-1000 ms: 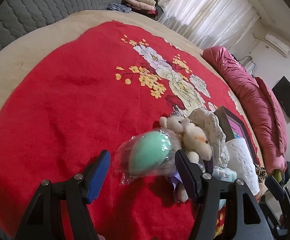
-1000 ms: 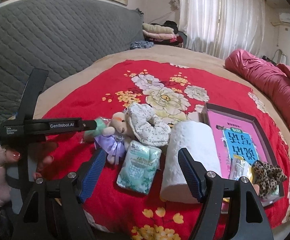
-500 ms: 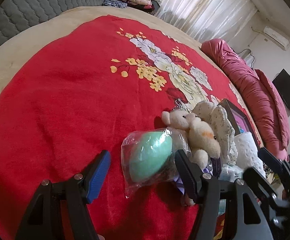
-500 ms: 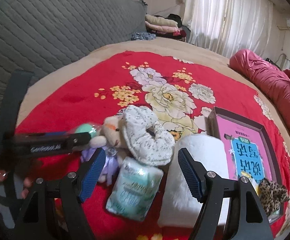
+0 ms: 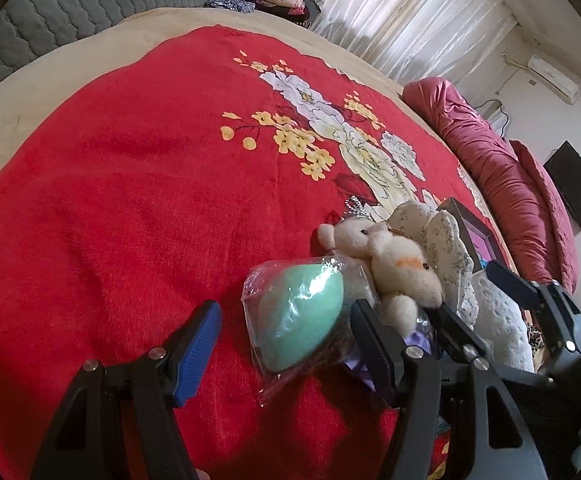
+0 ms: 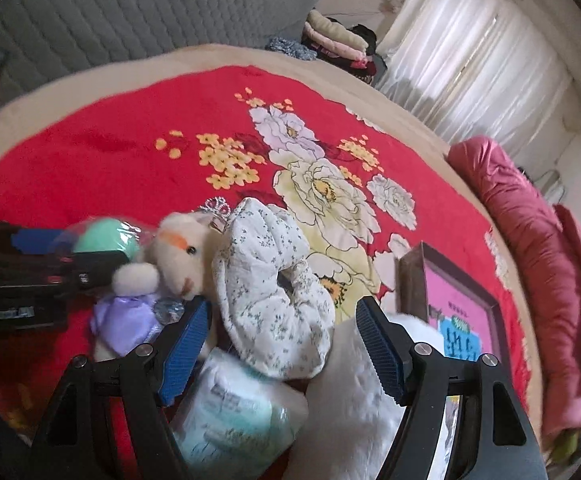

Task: Organize soft objects
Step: 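Reach the left tool to the bagged green sponge while the right grasps the white floral scrunchie, then grasp the bagged green sponge with the left tool while the right lifts the white scrunchie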

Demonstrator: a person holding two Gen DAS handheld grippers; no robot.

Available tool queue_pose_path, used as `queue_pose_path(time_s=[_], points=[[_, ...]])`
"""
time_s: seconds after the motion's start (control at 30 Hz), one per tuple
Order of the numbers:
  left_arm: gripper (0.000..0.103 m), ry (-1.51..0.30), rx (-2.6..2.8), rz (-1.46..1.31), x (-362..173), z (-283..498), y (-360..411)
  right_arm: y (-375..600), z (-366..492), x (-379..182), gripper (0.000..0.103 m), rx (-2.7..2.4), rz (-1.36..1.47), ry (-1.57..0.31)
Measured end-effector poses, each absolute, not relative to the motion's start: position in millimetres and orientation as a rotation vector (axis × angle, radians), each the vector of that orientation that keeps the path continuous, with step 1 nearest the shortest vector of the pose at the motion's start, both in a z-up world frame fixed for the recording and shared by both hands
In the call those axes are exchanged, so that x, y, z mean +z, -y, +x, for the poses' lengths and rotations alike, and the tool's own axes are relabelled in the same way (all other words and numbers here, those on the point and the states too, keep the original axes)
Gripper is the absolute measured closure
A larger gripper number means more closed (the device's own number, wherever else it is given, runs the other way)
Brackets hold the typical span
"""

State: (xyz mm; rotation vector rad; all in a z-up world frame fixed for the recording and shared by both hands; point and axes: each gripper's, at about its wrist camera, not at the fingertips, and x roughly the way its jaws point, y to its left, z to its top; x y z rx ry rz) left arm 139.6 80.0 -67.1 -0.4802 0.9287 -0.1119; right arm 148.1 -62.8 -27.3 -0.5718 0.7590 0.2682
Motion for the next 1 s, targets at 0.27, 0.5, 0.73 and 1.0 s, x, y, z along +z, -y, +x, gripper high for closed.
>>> queue_pose_path(time_s=[0.27,0.5,0.73,1.0], points=[[0.037,-0.924,-0.117,-0.44,-65.9,138.8,-73.1,71.2,161.2,-33.5,0.089,0.259,-0.518,-0.754],[0.058,-0.922,-0.127,-0.427,-67.0,138.9,-70.9,96.2,149.4,-6.0,0.091,0.259,-0.387,-0.643],[0.062,-0.887,-0.118,-0.441,-61.1,135.0,-76.3,108.6,133.4,12.2,0.091,0.268,-0.342,-0.581],[0.062,-0.844,-0.112,-0.465,-53.5,131.4,-83.9,111.2,117.8,25.0,0.091,0.279,-0.324,-0.555]])
